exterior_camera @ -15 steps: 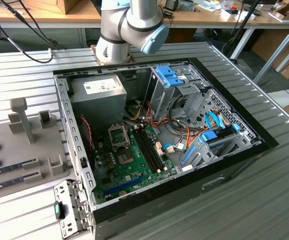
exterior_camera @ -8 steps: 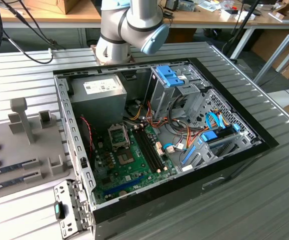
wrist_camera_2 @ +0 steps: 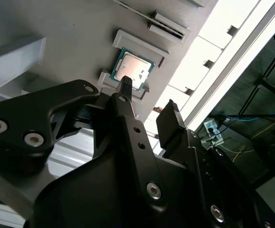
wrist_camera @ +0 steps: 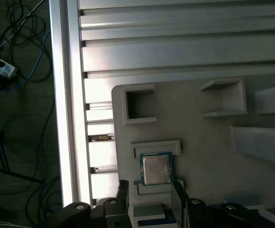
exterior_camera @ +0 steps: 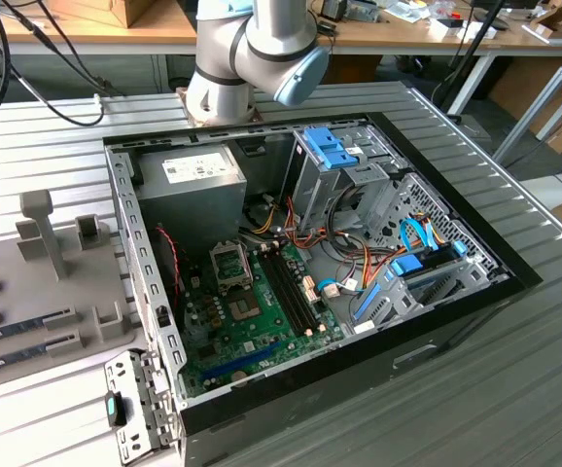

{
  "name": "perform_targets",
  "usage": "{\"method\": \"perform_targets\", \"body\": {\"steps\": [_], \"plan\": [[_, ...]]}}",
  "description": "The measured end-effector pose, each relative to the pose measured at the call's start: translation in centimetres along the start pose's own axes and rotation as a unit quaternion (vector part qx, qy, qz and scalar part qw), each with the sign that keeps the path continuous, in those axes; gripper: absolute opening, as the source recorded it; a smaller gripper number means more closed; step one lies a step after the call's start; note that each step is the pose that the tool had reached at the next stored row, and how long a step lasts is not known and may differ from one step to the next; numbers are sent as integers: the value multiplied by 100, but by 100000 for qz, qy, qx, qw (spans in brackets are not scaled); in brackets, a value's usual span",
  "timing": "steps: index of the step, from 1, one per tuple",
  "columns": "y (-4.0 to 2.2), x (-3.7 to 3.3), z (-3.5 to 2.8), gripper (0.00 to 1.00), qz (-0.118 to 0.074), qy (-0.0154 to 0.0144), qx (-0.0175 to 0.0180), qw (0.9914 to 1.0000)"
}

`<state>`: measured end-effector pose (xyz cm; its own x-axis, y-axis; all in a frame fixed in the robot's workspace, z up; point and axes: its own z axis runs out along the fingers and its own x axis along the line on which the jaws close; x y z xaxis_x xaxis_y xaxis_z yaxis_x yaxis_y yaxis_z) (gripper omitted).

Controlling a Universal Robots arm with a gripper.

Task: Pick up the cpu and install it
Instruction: 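Pick up the cpu and move it towards the insertion slot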

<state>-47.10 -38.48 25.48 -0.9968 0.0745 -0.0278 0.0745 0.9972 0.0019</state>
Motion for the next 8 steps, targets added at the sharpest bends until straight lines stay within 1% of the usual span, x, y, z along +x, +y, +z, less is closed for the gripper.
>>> {"method": "perform_targets", "body": {"steps": [8], "plan": [[1, -16, 26, 48, -33, 6, 2, 100000]]}}
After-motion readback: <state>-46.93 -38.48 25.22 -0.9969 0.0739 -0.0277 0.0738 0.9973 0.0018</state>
